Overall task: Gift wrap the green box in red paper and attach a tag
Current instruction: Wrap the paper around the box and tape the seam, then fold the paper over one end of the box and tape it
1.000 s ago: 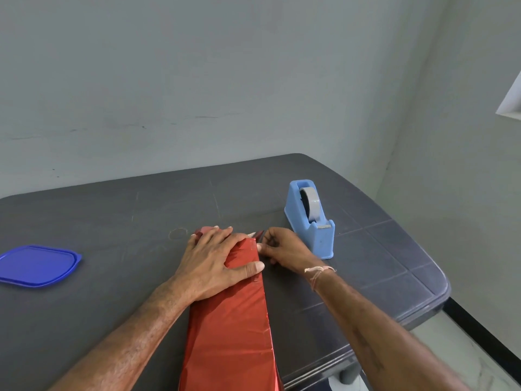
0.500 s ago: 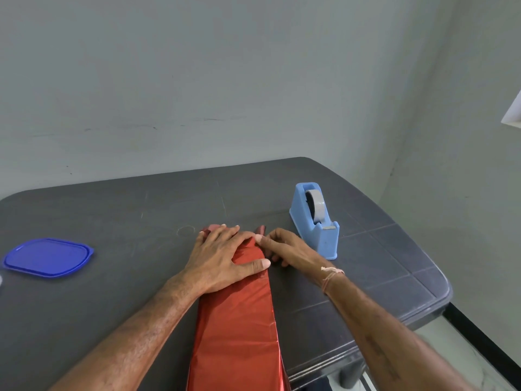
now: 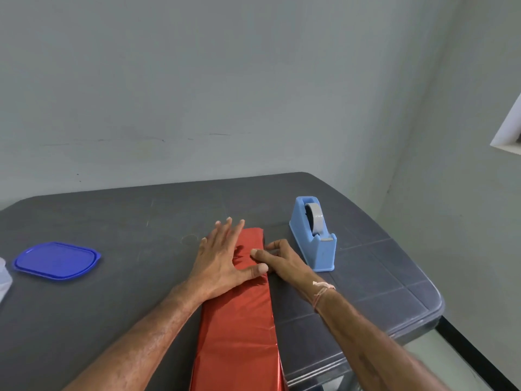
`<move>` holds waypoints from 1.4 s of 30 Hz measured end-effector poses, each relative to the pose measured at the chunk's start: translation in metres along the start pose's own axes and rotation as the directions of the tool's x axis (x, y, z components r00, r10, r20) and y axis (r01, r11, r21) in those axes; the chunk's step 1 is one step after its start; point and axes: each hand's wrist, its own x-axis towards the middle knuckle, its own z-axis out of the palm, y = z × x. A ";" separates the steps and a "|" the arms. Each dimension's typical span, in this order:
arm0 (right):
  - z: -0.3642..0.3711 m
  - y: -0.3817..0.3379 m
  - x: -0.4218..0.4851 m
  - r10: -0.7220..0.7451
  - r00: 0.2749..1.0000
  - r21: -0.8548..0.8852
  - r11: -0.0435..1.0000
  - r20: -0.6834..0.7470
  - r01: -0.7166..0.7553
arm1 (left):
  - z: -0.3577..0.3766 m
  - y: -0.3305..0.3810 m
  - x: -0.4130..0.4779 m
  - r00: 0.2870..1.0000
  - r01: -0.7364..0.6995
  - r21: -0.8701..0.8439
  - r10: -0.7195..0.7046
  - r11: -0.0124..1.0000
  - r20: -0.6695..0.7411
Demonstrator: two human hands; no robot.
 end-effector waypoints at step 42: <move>-0.011 -0.094 -0.040 -0.573 0.802 0.065 0.806 -0.168 0.589 | -0.086 0.030 -0.037 0.839 -0.289 -0.690 -0.172 0.663 -0.516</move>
